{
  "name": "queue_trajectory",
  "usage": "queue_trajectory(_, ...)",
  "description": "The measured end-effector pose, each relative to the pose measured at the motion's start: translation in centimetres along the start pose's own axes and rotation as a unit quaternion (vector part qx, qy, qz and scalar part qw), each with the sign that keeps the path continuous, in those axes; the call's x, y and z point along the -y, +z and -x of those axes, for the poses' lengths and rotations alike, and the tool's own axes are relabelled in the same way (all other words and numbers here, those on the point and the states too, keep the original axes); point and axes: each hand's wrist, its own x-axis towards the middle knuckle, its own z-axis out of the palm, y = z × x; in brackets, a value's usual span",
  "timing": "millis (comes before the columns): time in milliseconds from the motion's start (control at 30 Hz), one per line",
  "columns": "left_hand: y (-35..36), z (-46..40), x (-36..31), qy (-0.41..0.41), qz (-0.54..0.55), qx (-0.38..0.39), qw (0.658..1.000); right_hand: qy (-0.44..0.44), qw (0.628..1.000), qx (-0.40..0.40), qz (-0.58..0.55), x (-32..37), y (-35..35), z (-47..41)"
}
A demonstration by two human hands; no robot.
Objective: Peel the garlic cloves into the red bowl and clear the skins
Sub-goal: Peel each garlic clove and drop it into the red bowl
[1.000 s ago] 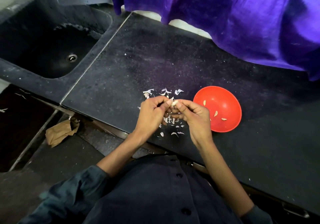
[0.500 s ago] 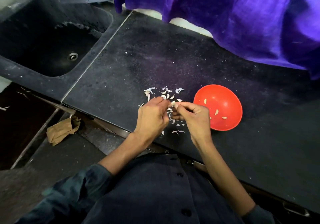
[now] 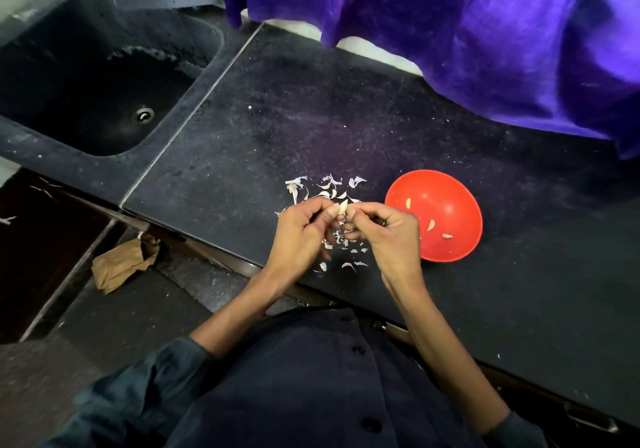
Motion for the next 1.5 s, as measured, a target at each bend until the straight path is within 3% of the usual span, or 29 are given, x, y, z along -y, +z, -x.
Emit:
queue_trajectory(133,-0.09,0.24,-0.51,-0.031,0.085,0.037,0.995,0.007,1.000,0.001,-0.005,0.06,-0.17,-0.18)
queue_trajectory(467,-0.23,0.24,-0.34,-0.051,0.112,0.070,0.990,0.032,0.999,-0.010,-0.021,-0.14,-0.93,-0.63)
queue_trajectory(800,-0.13,-0.31,0.07,-0.078,0.135,0.064,0.986,0.019,0.999,0.035,-0.033,-0.22,-0.79,-0.72)
queue_trajectory(933,0.15,-0.23,0.18,-0.069,0.139,0.067,0.986,0.043,0.993,0.070,-0.081,0.12,-0.39,-0.37)
queue_trajectory(1067,0.20,-0.09,0.21,-0.041,0.110,0.070,0.991,0.030,0.995,0.056,-0.077,0.12,-0.38,-0.13)
queue_trajectory(1267,-0.35,-0.29,0.44,0.025,0.072,0.010,0.997,0.023,0.997,0.037,-0.058,0.00,-0.51,-0.30)
queue_trajectory(1500,0.08,-0.37,0.30,-0.008,0.124,0.018,0.992,0.023,0.995,0.024,-0.091,-0.05,-0.52,-0.40)
